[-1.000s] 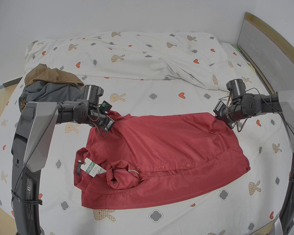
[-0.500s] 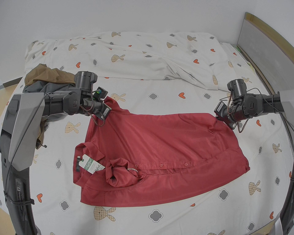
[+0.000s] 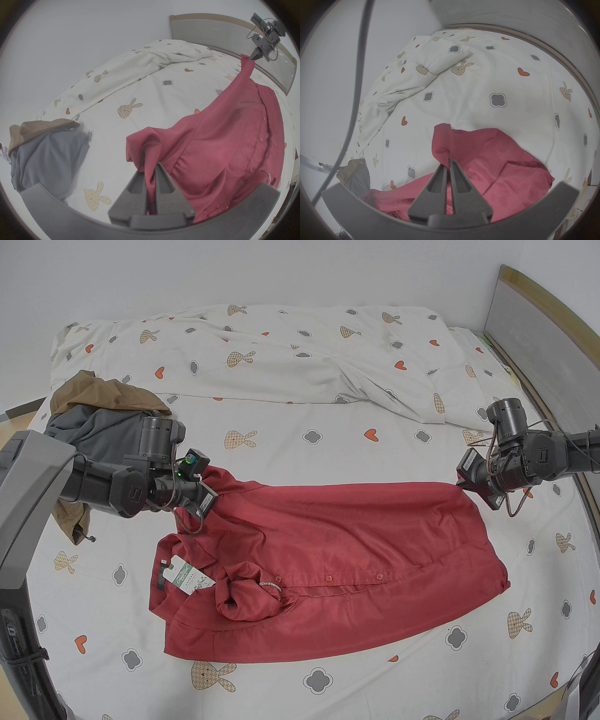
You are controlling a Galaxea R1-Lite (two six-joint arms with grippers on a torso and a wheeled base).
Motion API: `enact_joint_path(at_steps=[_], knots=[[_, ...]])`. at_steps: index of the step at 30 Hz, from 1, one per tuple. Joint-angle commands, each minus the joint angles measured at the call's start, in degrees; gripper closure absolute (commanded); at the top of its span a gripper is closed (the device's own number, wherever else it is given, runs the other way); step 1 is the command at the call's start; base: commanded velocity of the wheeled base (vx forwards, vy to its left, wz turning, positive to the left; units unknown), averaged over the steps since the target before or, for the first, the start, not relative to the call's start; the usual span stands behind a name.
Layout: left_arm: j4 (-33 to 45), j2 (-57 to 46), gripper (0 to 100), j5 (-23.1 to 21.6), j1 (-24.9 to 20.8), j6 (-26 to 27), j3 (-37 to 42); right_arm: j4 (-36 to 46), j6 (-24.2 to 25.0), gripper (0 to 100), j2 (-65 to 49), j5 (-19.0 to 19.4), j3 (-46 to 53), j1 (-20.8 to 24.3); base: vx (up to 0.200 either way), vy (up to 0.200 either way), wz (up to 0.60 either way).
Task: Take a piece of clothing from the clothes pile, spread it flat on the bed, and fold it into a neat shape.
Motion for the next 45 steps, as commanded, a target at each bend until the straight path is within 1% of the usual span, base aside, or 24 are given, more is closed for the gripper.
enact_joint_path(at_steps=[1, 7, 12, 15, 26, 31, 33, 34, 37, 42, 43, 44, 45], knots=[[-7.9, -8.9, 100, 0.0, 0.4, -0.1, 13.7, -0.1, 0.0, 100, -7.5, 0.1, 8.3, -0.6, 0.0, 0.0, 0.0], [-12.9, -14.3, 100, 0.0, 0.5, -0.2, 23.6, -0.2, 0.0, 100, -7.7, 0.0, 11.8, -0.3, 0.0, 0.0, 0.0], [-17.7, -17.5, 100, 0.0, 0.5, -0.9, 29.7, -0.2, 0.0, 100, -8.4, 0.0, 13.2, -0.5, 0.0, 0.0, 0.0], [-19.5, -18.5, 100, 0.0, 0.4, -1.7, 31.8, -0.3, 0.0, 100, -9.2, 0.1, 14.0, -0.6, 0.0, 0.0, 0.0], [-20.6, -16.4, 100, 0.3, -1.8, -3.2, 31.5, -0.3, -0.1, 100, -10.4, 0.2, 14.1, -0.5, 0.0, 0.0, 0.0], [-19.9, -13.6, 100, 2.5, -1.8, -3.5, 28.6, -0.3, -0.1, 100, -10.0, 0.2, 14.0, -0.6, 0.0, 0.0, 0.0], [-20.3, -11.6, 100, 3.2, -1.1, -3.2, 27.2, -1.2, -0.1, 100, -10.0, 0.2, 14.1, -0.6, 0.0, 0.0, 0.0], [-20.3, -11.6, 0, 3.2, -1.1, -3.2, 27.2, -1.2, -0.1, 100, -10.0, 0.2, 14.1, -0.6, 0.0, 0.0, 0.0], [-19.8, -9.2, 0, 3.2, -0.9, -3.2, 24.7, -3.5, -0.1, 100, -9.9, 0.2, 15.0, -0.6, 0.0, 0.0, 0.0], [-19.8, -7.4, 0, 3.0, -1.1, -3.1, 22.5, -4.2, -0.1, 100, -9.9, 0.2, 15.3, -0.6, 0.0, 0.0, 0.0], [-19.7, -6.7, 0, 2.5, -1.4, -3.1, 20.3, -4.2, -0.1, 100, -9.8, 0.2, 15.3, -0.6, 0.0, 0.0, 0.0], [-19.7, -6.7, 0, 2.5, -1.4, -3.1, 20.3, -4.2, -0.1, 100, -9.8, 0.2, 15.3, -0.6, 0.0, 0.0, 0.0], [-18.4, -6.0, 0, 2.0, -1.8, -3.1, 17.6, -4.2, -0.1, 100, -9.7, 0.2, 15.3, -0.5, 0.0, 0.0, 0.0]])
